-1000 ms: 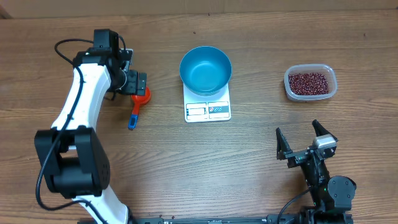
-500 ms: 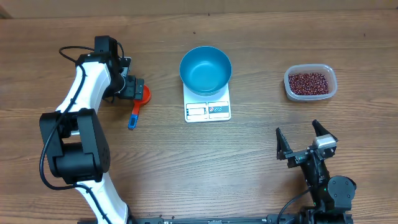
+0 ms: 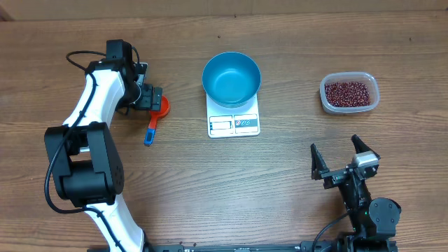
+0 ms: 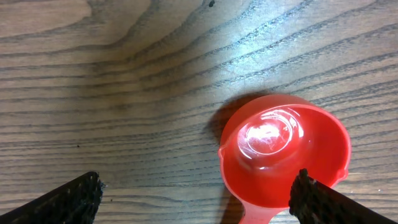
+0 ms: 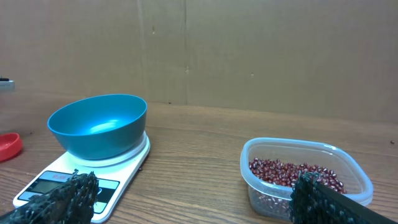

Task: Scoop item into bowl and weigh 150g on scale
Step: 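Lower the left gripper and grasp the red scoop's cup rim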

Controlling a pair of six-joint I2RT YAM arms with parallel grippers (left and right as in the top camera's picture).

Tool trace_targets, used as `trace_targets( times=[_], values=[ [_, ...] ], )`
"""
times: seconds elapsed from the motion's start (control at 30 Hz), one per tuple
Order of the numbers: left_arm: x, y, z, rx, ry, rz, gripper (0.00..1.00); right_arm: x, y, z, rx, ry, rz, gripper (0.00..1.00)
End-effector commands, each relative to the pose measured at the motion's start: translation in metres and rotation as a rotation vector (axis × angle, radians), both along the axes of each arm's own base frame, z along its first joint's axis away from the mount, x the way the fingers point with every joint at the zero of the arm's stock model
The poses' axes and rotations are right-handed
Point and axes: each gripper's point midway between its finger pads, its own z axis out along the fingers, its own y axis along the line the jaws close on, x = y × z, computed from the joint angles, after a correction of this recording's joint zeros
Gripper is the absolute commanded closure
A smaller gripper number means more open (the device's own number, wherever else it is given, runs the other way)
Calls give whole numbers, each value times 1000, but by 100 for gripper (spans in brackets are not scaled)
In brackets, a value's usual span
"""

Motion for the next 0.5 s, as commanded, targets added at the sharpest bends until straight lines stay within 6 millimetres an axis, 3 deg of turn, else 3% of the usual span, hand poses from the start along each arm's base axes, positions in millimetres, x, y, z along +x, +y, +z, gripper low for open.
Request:
trace_targets(
  times=[0.0,0.47],
  values=[
    [-5,2,-10,11,26,-14,1,0,-2,-1,-1,-7,-7,0],
    [-8,1,-28,8,68,-13,0,0,-2,-1,-1,-7,-7,0]
  ],
)
